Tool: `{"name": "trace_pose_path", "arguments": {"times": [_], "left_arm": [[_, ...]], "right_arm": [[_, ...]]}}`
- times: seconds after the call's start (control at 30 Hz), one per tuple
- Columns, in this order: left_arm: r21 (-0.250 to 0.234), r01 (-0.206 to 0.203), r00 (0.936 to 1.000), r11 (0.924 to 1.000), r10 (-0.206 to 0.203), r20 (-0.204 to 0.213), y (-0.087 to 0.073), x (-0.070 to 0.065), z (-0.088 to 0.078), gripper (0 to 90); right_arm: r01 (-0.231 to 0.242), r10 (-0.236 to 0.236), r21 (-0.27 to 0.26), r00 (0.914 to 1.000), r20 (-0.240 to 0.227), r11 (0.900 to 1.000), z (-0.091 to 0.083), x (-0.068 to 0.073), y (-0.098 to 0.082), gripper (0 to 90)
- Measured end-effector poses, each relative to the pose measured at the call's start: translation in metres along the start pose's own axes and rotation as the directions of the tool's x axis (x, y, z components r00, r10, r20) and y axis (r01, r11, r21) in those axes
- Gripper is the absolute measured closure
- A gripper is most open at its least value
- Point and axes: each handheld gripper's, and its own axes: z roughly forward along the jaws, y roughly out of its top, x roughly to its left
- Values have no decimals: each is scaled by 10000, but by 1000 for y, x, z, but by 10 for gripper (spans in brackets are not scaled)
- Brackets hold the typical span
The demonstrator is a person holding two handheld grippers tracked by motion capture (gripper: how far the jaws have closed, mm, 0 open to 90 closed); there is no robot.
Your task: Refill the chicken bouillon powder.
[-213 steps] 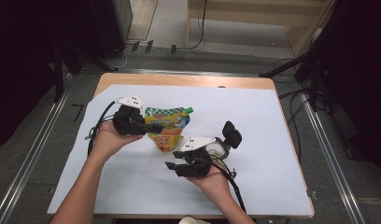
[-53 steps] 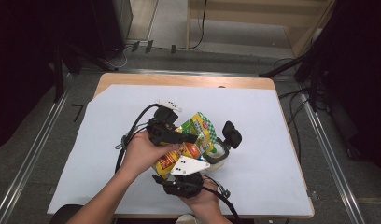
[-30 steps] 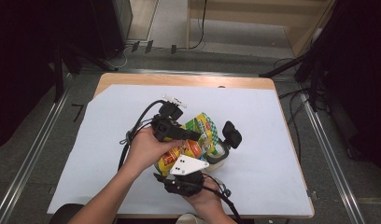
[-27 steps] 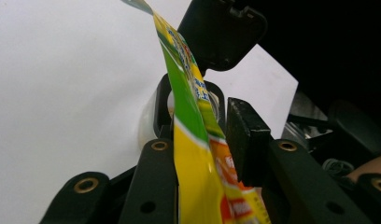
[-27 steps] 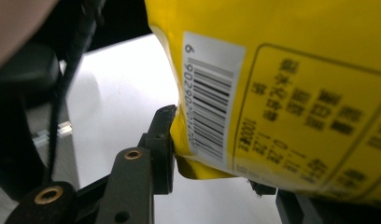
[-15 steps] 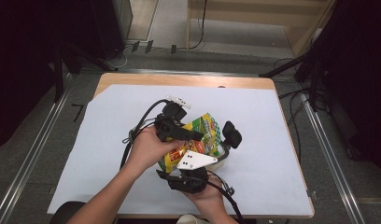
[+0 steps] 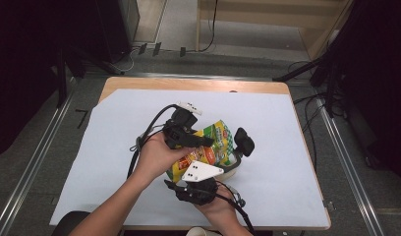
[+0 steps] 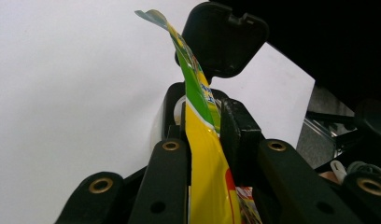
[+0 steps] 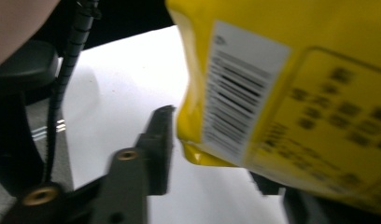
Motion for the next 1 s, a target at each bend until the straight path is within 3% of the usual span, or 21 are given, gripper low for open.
{"name": "trace_pose_path", "arguments": {"times": [0.13, 0.33, 0.6, 0.67, 0.8, 0.9, 1.0], "left_arm": [[-70, 26, 9999, 10000, -25, 137, 1, -1, 1, 772], [-84, 103, 9987, 9999, -99, 501, 1, 1, -2, 666], [-84, 436, 9980, 9990, -432, 471, 5, 2, -3, 676], [-105, 253, 9984, 9996, -247, 509, 5, 0, -6, 658], [-47, 138, 9993, 9999, -136, 337, 6, -4, -10, 631], [183, 80, 9998, 9998, -77, -192, 7, -7, -10, 744], [269, 115, 9984, 9996, -99, -557, 8, -9, -8, 778]], "right_arm": [[-148, 148, -2, 9999, -29, 9999, -1, 0, 0, 619], [-615, 594, -489, 9973, -432, 9969, -2, -4, 0, 623], [-734, 711, -516, 9965, -450, 9960, -4, -5, 1, 623], [-794, 766, -633, 9960, -461, 9948, -5, -6, 2, 623], [-913, 856, -836, 9939, -693, 9923, -7, -6, 5, 622], [-754, 711, -779, 9959, -566, 9941, -6, -3, 6, 619], [-818, 778, -667, 9952, -600, 9944, -4, -3, 6, 616]]}}
